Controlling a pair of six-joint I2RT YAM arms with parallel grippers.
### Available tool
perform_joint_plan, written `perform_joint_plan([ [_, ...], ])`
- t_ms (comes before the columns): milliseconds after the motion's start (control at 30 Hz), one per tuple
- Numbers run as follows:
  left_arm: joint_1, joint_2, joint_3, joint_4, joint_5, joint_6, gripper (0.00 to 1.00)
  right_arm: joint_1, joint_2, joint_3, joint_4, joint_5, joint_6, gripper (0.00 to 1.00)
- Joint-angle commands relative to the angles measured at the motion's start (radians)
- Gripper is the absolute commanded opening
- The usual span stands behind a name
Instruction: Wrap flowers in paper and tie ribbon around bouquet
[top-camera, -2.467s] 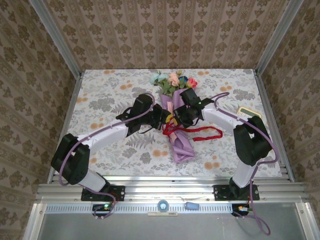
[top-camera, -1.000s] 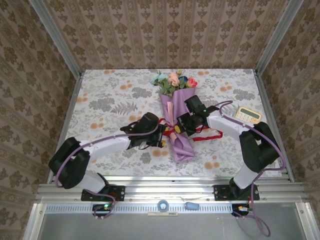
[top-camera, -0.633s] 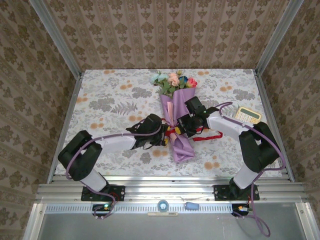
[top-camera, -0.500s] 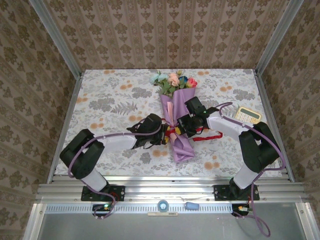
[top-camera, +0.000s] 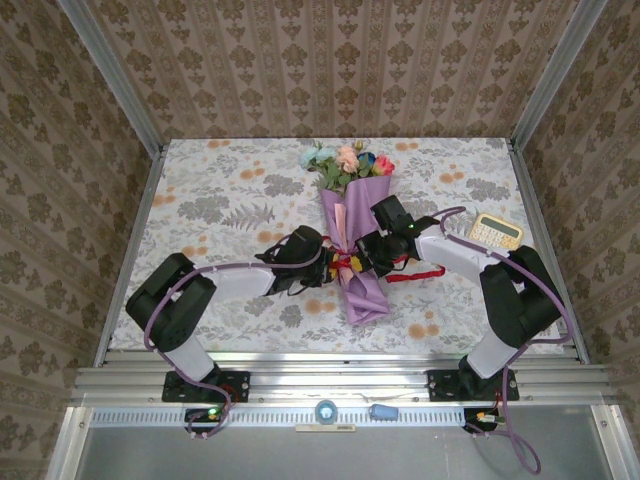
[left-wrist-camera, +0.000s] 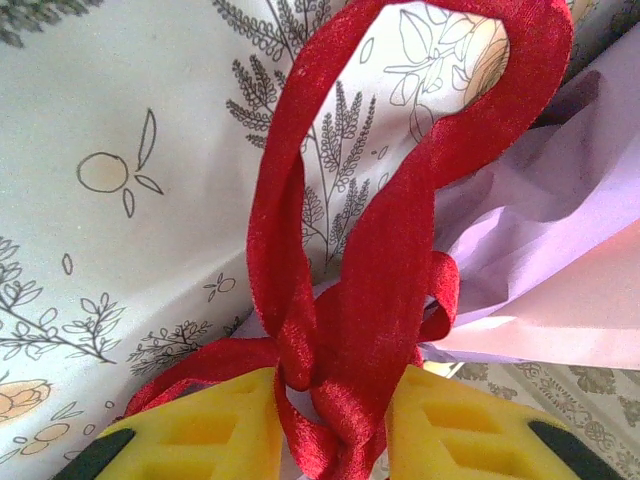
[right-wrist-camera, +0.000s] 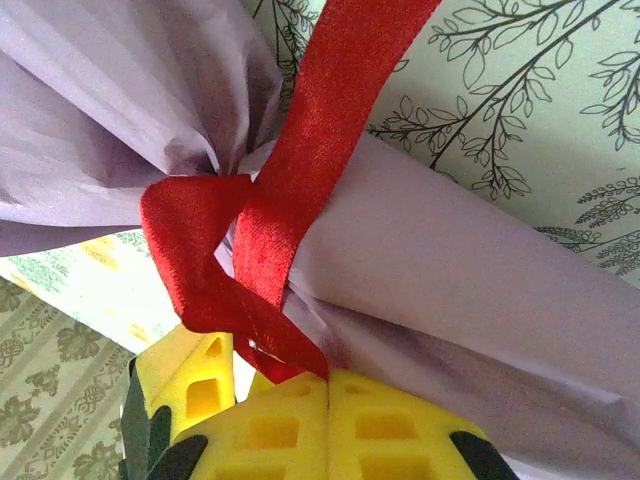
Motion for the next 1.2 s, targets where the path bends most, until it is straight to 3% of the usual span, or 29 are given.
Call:
perform_joint_plan([
  [0, 0.006, 0.017, 0.012, 0.012, -0.004, -0.090, 0.30, 0.004, -0.028, -0.014, -0.007, -0.016, 0.013, 0.00],
  [200, 0.010, 0.033, 0.020, 0.023, -0.001, -0.083, 0.27, 0.004, -0.032, -0.014, -0.003, -0.021, 0.014, 0.00],
  [400, 0.012, 0.012, 0.023, 0.020, -0.025, -0.057, 0.12, 0.002, -0.026, -0.031, -0.003, -0.021, 0.009, 0.00],
  [633, 0.008, -0.021, 0.005, 0.023, -0.037, -0.039, 0.02, 0.000, 0.013, -0.025, 0.016, -0.028, 0.008, 0.00],
  [833, 0.007, -0.033, -0.012, 0.058, -0.048, -0.025, 0.00, -0.012, 0.047, -0.003, 0.015, -0.044, 0.001, 0.00],
  [1167, 0.002, -0.031, -0.026, 0.066, -0.026, -0.016, 0.00, -0.038, -0.004, 0.075, -0.063, -0.007, -0.055, 0.24],
])
